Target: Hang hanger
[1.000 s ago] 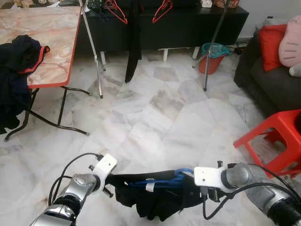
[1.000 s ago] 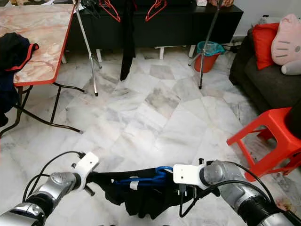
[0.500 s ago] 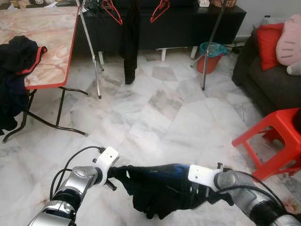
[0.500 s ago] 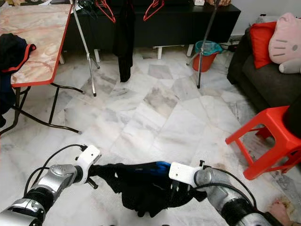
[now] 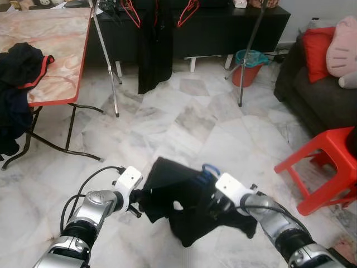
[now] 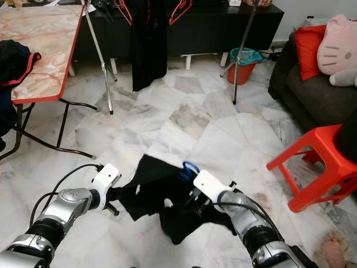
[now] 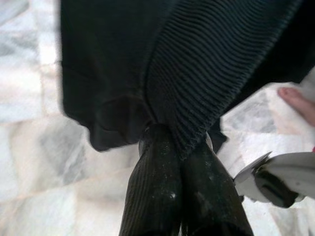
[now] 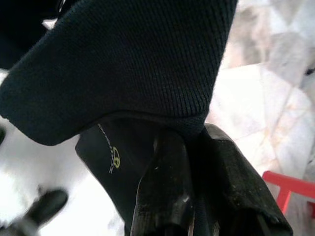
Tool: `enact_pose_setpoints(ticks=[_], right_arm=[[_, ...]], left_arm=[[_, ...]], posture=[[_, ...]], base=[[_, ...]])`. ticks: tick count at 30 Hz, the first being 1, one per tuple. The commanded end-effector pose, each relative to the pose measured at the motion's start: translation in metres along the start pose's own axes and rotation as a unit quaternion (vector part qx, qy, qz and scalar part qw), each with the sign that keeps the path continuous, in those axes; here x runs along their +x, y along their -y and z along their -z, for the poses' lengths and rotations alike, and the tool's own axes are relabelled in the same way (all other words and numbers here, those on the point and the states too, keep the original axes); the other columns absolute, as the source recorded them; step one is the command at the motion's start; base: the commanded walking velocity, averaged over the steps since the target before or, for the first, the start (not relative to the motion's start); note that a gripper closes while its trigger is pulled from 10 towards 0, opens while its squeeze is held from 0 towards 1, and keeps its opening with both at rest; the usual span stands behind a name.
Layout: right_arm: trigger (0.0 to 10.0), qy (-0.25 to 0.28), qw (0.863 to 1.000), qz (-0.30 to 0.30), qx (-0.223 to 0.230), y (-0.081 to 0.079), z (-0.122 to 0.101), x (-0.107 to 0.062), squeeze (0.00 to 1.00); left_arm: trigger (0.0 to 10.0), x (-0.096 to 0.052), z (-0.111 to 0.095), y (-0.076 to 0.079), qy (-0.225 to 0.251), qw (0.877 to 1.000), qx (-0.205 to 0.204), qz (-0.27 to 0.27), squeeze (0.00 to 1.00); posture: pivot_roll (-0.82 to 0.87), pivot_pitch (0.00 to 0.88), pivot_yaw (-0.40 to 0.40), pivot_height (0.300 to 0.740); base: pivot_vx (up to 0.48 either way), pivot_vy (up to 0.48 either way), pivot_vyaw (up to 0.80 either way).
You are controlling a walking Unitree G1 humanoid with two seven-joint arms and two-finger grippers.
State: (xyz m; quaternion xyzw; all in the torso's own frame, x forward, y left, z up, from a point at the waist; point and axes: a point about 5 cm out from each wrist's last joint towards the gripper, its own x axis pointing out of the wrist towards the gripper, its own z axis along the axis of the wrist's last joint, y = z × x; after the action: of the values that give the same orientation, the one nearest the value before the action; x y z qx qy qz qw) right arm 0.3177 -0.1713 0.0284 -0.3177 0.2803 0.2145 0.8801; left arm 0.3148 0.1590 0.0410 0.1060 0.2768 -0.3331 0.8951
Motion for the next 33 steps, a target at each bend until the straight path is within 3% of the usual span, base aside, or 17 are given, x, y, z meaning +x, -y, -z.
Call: enact_pose_setpoints(ticks=[1, 4, 11, 12, 13, 14, 18, 26, 29, 31, 33], right_arm=[[0.0, 0.009, 0.998, 0.045, 0.043, 0.014, 0.000, -0.002, 0.00], [0.0, 0.011, 0.993, 0.076, 0.087, 0.016, 0.000, 0.000, 0.00], [0.0, 0.023, 0.989, 0.086, 0.115, 0.014, -0.002, 0.002, 0.00], [0.0, 0.025, 0.988, 0.091, 0.126, 0.014, -0.003, 0.003, 0.00], [0.0, 0.026, 0.987, 0.092, 0.132, 0.014, -0.003, 0.003, 0.00], [0.0, 0.027, 0.986, 0.093, 0.135, 0.014, -0.004, 0.003, 0.00], [0.0, 0.031, 0.985, 0.097, 0.138, 0.014, -0.005, 0.004, 0.00], [0.0, 0.037, 0.985, 0.101, 0.134, 0.017, -0.009, 0.004, 0.00], [0.0, 0.053, 0.986, 0.106, 0.120, 0.022, -0.014, 0.003, 0.00], [0.0, 0.065, 0.985, 0.109, 0.116, 0.026, -0.016, 0.002, 0.00], [0.0, 0.068, 0.985, 0.109, 0.116, 0.027, -0.017, 0.001, 0.00]], left_arm=[[10.0, 0.001, 0.004, 0.006, 0.001, 1.000, 0.001, 0.014, 0.00], [10.0, 0.002, -0.003, 0.014, 0.019, 0.998, 0.018, 0.050, 0.00], [10.0, 0.001, -0.018, 0.024, 0.072, 0.993, 0.042, 0.088, 0.00], [10.0, -0.001, -0.022, 0.028, 0.091, 0.989, 0.041, 0.105, 0.22], [10.0, -0.001, -0.024, 0.029, 0.099, 0.988, 0.043, 0.110, 0.76], [10.0, -0.002, -0.024, 0.031, 0.102, 0.987, 0.044, 0.119, 1.00], [10.0, -0.005, -0.025, 0.040, 0.115, 0.980, 0.054, 0.153, 1.00], [10.0, -0.007, -0.025, 0.039, 0.124, 0.980, 0.050, 0.147, 1.00], [10.0, -0.007, -0.022, 0.030, 0.118, 0.986, 0.053, 0.104, 1.00], [10.0, -0.008, -0.024, 0.019, 0.129, 0.990, 0.051, 0.042, 1.00], [10.0, -0.009, -0.025, 0.016, 0.134, 0.989, 0.051, 0.026, 1.00]], posture=[[-0.17, 0.096, -0.040, 0.740], [-0.17, 0.092, -0.034, 0.740], [-0.17, 0.078, -0.027, 0.740], [-0.17, 0.078, -0.027, 0.740], [-0.17, 0.078, -0.027, 0.740], [-0.16, 0.072, -0.025, 0.740], [-0.16, 0.063, -0.024, 0.740], [-0.16, 0.056, -0.025, 0.740], [-0.17, 0.063, -0.024, 0.740], [-0.17, 0.070, -0.026, 0.740], [-0.17, 0.070, -0.026, 0.740]], base=[[0.000, 0.000, 0.00], [0.000, 0.000, 0.00], [0.000, 0.000, 0.00], [0.000, 0.000, 0.00], [0.000, 0.000, 0.00], [0.000, 0.000, 0.00], [0.000, 0.000, 0.00], [0.000, 0.000, 0.00], [0.000, 0.000, 0.00], [0.000, 0.000, 0.00], [0.000, 0.000, 0.00]])
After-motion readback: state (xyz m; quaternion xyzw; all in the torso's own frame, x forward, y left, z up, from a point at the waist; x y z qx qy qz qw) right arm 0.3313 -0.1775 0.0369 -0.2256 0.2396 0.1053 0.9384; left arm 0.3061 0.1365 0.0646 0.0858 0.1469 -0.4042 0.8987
